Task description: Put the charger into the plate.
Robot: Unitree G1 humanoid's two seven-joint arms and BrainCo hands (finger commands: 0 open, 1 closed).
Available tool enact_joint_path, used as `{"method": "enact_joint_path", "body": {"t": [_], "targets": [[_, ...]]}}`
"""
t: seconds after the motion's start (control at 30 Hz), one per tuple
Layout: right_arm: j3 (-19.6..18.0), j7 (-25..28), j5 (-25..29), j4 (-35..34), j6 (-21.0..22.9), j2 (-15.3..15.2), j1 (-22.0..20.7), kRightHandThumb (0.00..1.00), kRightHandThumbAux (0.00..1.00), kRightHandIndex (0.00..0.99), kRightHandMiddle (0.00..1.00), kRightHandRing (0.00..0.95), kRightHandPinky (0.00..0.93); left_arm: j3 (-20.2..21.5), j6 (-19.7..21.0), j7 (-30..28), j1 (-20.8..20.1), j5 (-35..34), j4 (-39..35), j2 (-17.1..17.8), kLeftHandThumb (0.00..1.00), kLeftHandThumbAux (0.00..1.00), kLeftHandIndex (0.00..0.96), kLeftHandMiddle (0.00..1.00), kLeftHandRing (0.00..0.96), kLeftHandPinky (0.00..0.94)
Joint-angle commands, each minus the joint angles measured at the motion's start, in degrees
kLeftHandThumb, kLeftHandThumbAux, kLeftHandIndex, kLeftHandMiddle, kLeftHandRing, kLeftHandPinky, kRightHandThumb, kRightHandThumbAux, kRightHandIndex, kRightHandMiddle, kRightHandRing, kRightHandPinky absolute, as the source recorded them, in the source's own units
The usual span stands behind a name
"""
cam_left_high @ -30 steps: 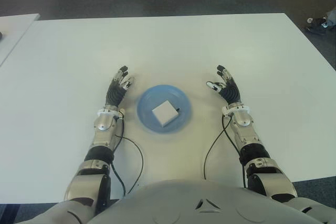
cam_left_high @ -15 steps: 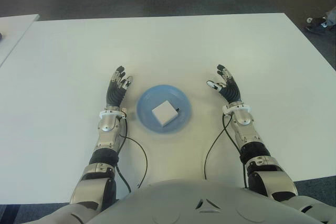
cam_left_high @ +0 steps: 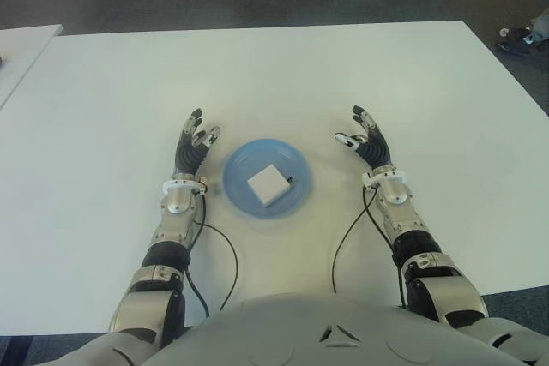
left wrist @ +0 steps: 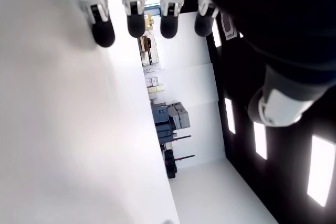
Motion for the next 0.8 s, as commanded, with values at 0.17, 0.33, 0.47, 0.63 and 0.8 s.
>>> {"method": "enact_joint_path", "body": {"t": [0.17, 0.33, 0.47, 0.63, 0.8], "targets": [[0.60, 1.45, -0.02, 5.06, 4.93, 0.91, 3.73, 0.052, 0.607, 0.000, 0.010, 0.008, 0.042, -0.45, 1.25, -3.92, 0.81, -1.78, 1.97, 0.46, 0.072, 0.491, 0.000, 0.000, 0.000, 0.000], [-0.10, 2.38, 1.46, 5.06, 5.66, 1.50, 3.52, 0.042, 0.624, 0.000, 0.003, 0.005, 0.032, -0.20, 0.94, -5.43, 0.64, -2.84, 2.39, 0.56, 0.065, 0.494, 0.000, 0.000, 0.000, 0.011], [-0.45, 2.72, 2.33, 5.24, 5.29, 1.68, 3.51, 0.041, 0.618, 0.000, 0.000, 0.001, 0.014, -0.21, 0.63, -6.20, 0.56, -3.33, 2.68, 0.68, 0.056, 0.506, 0.000, 0.000, 0.000, 0.011], [-0.49, 1.51, 1.87, 5.32, 3.90, 1.83, 3.72, 0.055, 0.582, 0.000, 0.000, 0.000, 0.001, -0.48, -0.08, -7.47, 0.47, -3.74, 3.12, 0.95, 0.037, 0.513, 0.000, 0.000, 0.000, 0.008], [0.29, -0.21, -0.09, 5.48, 2.27, 1.35, 3.92, 0.077, 0.521, 0.000, 0.000, 0.000, 0.000, -0.58, -0.42, -8.44, 0.41, -3.98, 3.42, 1.13, 0.029, 0.519, 0.000, 0.000, 0.000, 0.006]]}}
